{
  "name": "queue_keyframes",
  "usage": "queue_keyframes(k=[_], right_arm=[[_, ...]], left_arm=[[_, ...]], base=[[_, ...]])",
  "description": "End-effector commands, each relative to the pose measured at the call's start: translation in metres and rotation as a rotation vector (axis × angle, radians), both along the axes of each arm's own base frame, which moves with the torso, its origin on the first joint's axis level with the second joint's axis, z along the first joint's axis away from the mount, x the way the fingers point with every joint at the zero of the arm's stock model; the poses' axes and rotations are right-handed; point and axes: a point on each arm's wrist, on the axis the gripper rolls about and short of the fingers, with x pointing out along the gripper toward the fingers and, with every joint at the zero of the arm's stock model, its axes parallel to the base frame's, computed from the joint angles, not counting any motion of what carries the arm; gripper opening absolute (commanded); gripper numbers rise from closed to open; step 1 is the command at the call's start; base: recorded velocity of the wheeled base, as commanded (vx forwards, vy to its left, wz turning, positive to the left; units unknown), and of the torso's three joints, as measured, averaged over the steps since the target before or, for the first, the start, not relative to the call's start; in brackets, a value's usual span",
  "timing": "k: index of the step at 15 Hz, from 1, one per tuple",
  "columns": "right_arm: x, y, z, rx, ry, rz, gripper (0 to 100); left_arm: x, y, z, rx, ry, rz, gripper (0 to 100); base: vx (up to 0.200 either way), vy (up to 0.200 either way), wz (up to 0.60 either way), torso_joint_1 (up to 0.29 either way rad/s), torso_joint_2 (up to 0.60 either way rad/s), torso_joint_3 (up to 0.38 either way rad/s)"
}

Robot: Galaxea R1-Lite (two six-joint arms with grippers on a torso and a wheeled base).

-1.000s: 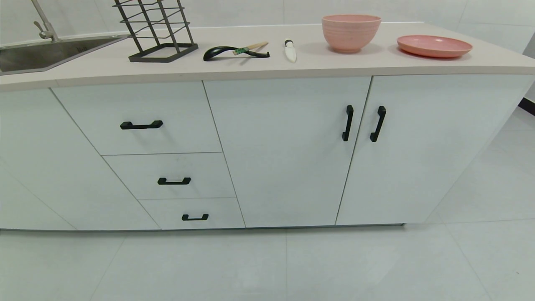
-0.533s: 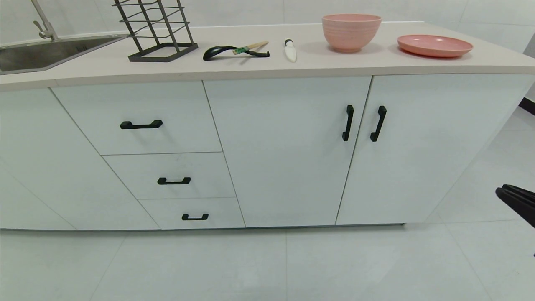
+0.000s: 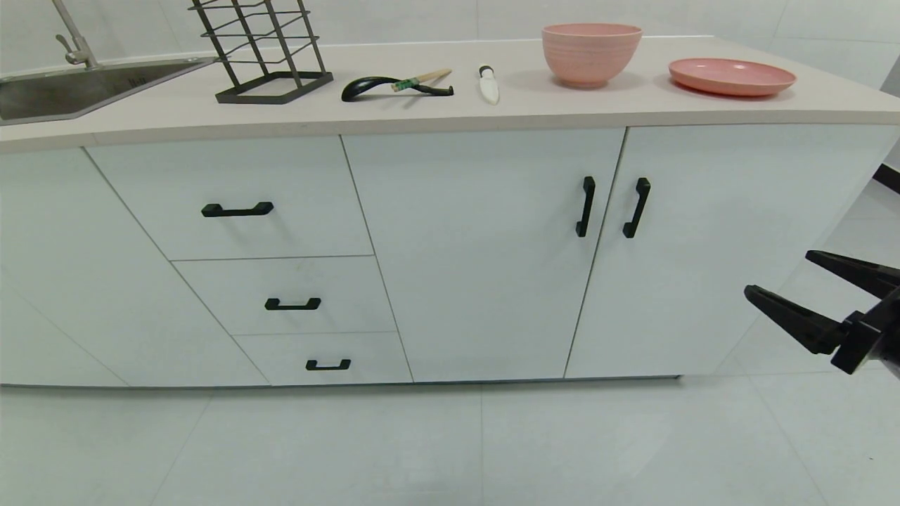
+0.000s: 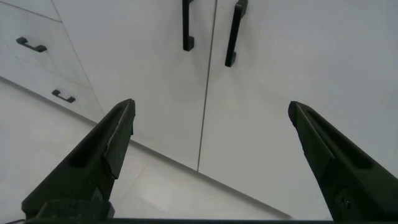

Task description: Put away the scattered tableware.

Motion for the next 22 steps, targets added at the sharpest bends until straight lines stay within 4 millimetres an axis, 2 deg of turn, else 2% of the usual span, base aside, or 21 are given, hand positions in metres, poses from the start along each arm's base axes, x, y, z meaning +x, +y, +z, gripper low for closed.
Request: queue_keyframes(k=[1, 5, 8, 12, 14, 17, 20, 21, 22], right_arm=[[0.026, 0.001, -0.008, -0.006, 0.046, 0.01, 100], [0.058, 0.004, 0.001, -0.006, 0.011, 0.025, 100], [0.086, 0.01, -0.007, -0.009, -0.015, 0.082, 100], [0.095, 0.027, -0.021, -0.005, -0.022, 0.167, 100], [0.095, 0.039, -0.02, 0.019, -0.047, 0.209, 100], [0.095, 0.039, -0.019, 0.021, -0.049, 0.212, 100], [0.091, 0.032, -0.022, 0.02, -0.037, 0.187, 100], [0.091, 0.031, -0.022, 0.02, -0.037, 0.184, 100], [0.091, 0.03, -0.021, 0.02, -0.042, 0.181, 100]], left_arm=[[0.0, 0.0, 0.0, 0.0, 0.0, 0.002, 100], [0.0, 0.0, 0.0, -0.003, 0.0, 0.0, 100], [0.0, 0.0, 0.0, -0.001, -0.002, 0.002, 100], [0.0, 0.0, 0.0, -0.001, -0.002, 0.0, 100], [0.0, 0.0, 0.0, -0.001, -0.002, 0.0, 100], [0.0, 0.0, 0.002, 0.013, -0.02, -0.004, 100], [-0.005, -0.001, 0.03, 0.043, -0.304, -0.031, 100], [-0.006, -0.002, 0.035, 0.046, -0.323, -0.066, 100], [-0.009, -0.002, 0.057, 0.014, -0.343, -0.165, 100]], base=[[0.0, 0.0, 0.0, 0.0, 0.0, 0.0], [0.0, 0.0, 0.0, 0.0, 0.0, 0.0], [0.0, 0.0, 0.0, 0.0, 0.0, 0.0], [0.0, 0.0, 0.0, 0.0, 0.0, 0.0], [0.0, 0.0, 0.0, 0.0, 0.0, 0.0], [0.0, 0.0, 0.0, 0.0, 0.0, 0.0], [0.0, 0.0, 0.0, 0.0, 0.0, 0.0], [0.0, 0.0, 0.0, 0.0, 0.0, 0.0], [0.0, 0.0, 0.0, 0.0, 0.0, 0.0]])
